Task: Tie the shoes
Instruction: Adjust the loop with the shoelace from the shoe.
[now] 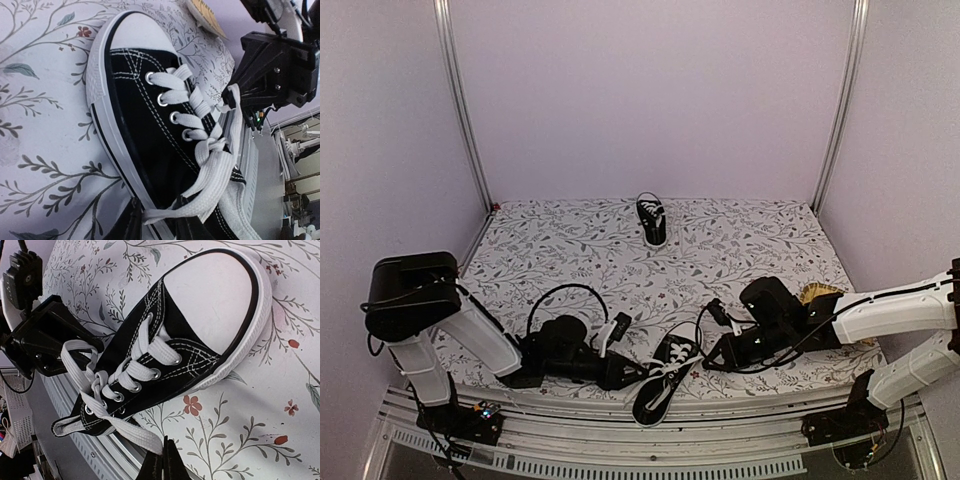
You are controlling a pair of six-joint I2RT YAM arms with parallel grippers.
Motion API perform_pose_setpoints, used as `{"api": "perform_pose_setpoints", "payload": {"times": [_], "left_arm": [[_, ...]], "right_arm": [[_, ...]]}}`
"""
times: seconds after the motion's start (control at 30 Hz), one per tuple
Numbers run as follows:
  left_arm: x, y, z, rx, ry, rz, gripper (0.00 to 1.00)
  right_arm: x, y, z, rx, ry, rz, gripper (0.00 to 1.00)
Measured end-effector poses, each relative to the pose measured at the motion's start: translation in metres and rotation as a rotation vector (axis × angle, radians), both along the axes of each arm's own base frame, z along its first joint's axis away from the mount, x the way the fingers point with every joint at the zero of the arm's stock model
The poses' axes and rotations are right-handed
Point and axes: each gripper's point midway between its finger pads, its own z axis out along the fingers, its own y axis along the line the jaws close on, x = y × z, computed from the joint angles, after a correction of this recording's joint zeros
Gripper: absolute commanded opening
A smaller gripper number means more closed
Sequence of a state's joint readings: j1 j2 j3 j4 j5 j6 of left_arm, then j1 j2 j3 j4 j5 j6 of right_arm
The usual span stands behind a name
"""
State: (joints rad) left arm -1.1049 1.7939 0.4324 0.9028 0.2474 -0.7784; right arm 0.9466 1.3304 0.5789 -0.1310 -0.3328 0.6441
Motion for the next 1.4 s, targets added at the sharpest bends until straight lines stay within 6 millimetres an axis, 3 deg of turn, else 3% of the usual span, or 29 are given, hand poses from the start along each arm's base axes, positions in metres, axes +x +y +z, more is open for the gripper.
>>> {"api": "perform_pose_setpoints", "payload": {"times": [0.13, 0.37, 0.57, 0.73, 1.0, 1.4], "left_arm": [[0.0, -0.002, 0.004, -0.014, -0.001, -0.007, 0.0], [0.002, -0.006, 0.017, -0.024, -0.011, -0.015, 0.0], [0.005, -0.018, 0.061, -0.028, -0.066, -0.027, 0.0], [-0.017, -0.038, 0.081, -0.002, -0.079, -0.083, 0.0], [-0.059, -0.061, 0.076, 0.105, -0.03, -0.152, 0.0], [-0.08, -0.073, 0.023, 0.342, 0.003, -0.154, 0.0]], "right_arm": [[0.0, 0.0, 0.0, 0.0, 0.0, 0.0, 0.02], [0.002, -0.001, 0.0, 0.0, 0.0, -0.006, 0.02], [0.002, -0.001, 0.0, 0.0, 0.0, -0.005, 0.02], [0.002, -0.001, 0.0, 0.0, -0.001, -0.005, 0.02], [0.002, 0.0, 0.001, 0.001, -0.008, 0.003, 0.02], [0.0, 0.004, -0.006, 0.0, 0.011, 0.026, 0.02]]}}
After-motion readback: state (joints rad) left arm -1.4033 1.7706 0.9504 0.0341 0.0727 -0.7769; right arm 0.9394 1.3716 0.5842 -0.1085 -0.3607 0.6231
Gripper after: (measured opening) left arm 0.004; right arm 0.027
